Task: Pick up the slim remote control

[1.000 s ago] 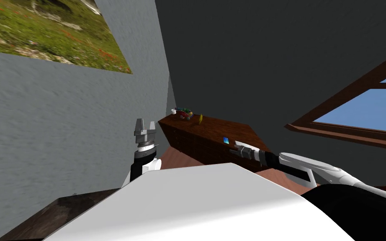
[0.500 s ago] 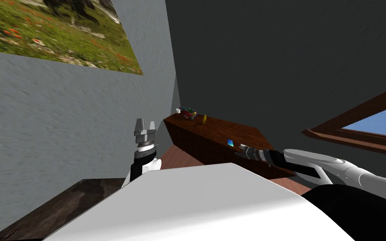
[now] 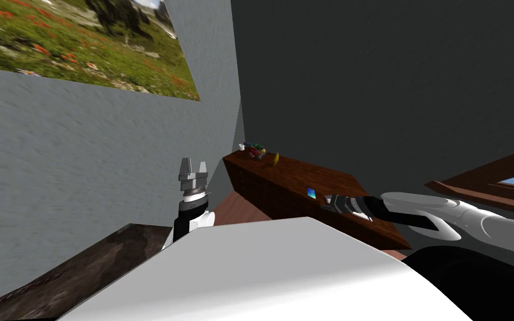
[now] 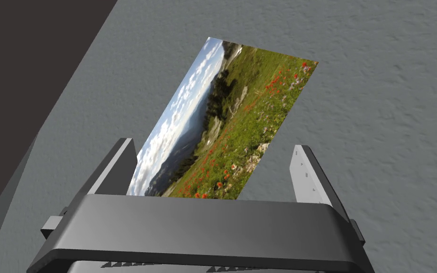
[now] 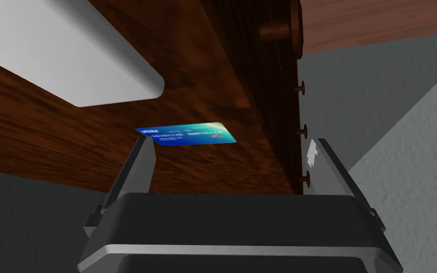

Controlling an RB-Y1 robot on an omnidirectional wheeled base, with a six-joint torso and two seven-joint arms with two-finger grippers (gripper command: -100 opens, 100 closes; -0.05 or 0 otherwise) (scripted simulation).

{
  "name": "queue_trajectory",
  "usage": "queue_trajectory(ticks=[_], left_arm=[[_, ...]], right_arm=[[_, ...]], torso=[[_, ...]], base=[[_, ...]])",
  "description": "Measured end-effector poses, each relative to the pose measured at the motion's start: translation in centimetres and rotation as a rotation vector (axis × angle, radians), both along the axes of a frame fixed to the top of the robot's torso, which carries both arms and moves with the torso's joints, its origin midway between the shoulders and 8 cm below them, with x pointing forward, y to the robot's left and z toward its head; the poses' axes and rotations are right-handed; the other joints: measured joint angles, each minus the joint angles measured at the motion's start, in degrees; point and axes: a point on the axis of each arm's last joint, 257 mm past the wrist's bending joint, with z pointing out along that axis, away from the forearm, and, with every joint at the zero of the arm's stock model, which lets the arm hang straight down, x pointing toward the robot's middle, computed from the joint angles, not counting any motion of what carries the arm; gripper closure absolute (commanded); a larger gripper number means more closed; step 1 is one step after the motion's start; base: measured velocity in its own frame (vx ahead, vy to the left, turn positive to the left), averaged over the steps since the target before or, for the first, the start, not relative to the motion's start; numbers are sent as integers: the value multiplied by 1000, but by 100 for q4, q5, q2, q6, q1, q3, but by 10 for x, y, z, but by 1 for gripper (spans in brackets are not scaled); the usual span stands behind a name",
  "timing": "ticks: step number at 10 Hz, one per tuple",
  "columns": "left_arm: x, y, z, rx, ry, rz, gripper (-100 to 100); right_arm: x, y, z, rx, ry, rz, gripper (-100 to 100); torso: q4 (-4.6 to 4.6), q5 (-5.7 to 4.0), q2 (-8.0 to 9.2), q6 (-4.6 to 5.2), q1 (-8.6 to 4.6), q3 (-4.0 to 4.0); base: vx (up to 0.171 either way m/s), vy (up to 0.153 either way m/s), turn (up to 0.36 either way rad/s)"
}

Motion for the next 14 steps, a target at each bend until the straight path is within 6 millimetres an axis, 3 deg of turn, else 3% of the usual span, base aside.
queue_trajectory(ticks=[6, 8, 11, 14], left_arm=[[0, 0, 0, 0, 0, 0, 0], [0, 0, 0, 0, 0, 0, 0], [0, 0, 0, 0, 0, 0, 0], [0, 0, 0, 0, 0, 0, 0]], right_arm=[[-31, -52, 2, -171, 156, 69, -100], [-50, -72, 0, -235, 233, 92, -100], [-57, -80, 1, -253, 265, 99, -100], [-86, -95, -2, -300, 357, 116, -100]], torso=[[1, -2, 4, 0, -7, 2], [2, -5, 9, 2, -19, 5], [1, -2, 1, 5, 3, 1], [1, -7, 5, 3, -21, 3]], base=[[-19, -36, 142], [-31, -55, 115], [-4, -11, 12], [-22, -71, 151]])
